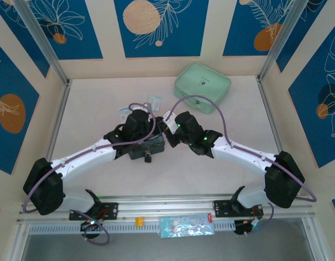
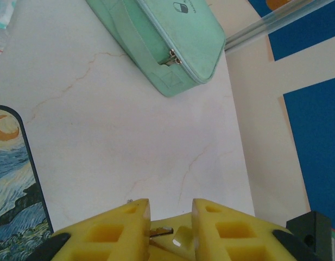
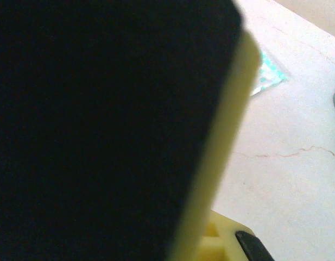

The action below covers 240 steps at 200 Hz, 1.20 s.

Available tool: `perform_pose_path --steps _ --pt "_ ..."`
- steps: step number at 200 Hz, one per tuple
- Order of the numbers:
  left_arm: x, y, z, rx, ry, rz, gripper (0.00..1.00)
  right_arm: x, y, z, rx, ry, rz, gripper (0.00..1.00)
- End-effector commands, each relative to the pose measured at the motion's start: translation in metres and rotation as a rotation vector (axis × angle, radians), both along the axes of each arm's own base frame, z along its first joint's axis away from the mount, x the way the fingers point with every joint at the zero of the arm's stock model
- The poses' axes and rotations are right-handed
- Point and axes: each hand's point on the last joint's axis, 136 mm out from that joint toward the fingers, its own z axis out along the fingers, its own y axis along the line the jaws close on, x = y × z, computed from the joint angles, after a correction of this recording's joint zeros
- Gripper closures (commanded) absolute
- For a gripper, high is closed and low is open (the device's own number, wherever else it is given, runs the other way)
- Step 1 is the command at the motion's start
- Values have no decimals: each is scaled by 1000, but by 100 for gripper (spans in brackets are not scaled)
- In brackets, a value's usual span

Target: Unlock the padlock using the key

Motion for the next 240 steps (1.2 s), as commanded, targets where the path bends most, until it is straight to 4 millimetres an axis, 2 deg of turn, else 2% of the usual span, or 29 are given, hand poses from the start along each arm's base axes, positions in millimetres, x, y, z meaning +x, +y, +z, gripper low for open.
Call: perform_pose_path --steps 1,21,97,130,142,156,170,196,240 --pt "0 -6 3 21 -12 -22 73 2 9 12 2 -31 29 100" --pt "1 -6 2 28 -14 -18 75 3 9 13 4 -36 29 100" --pt "2 -1 2 55 -29 -9 100 4 8 18 7 -55 29 100" --pt "4 2 3 86 -52 -8 100 3 8 24 30 -62 30 100" --pt "6 4 5 99 -68 -7 100 0 7 26 49 -48 37 90" --pt "9 9 8 125 -97 -9 100 -4 5 31 82 -25 54 68" --pt "12 15 11 151 -131 -17 100 -7 -1 38 124 -7 58 58" --pt "14 18 24 151 -218 -78 100 -11 -19 53 251 55 62 54" --pt "-2 2 56 90 -416 -302 100 -8 -53 76 589 270 52 50"
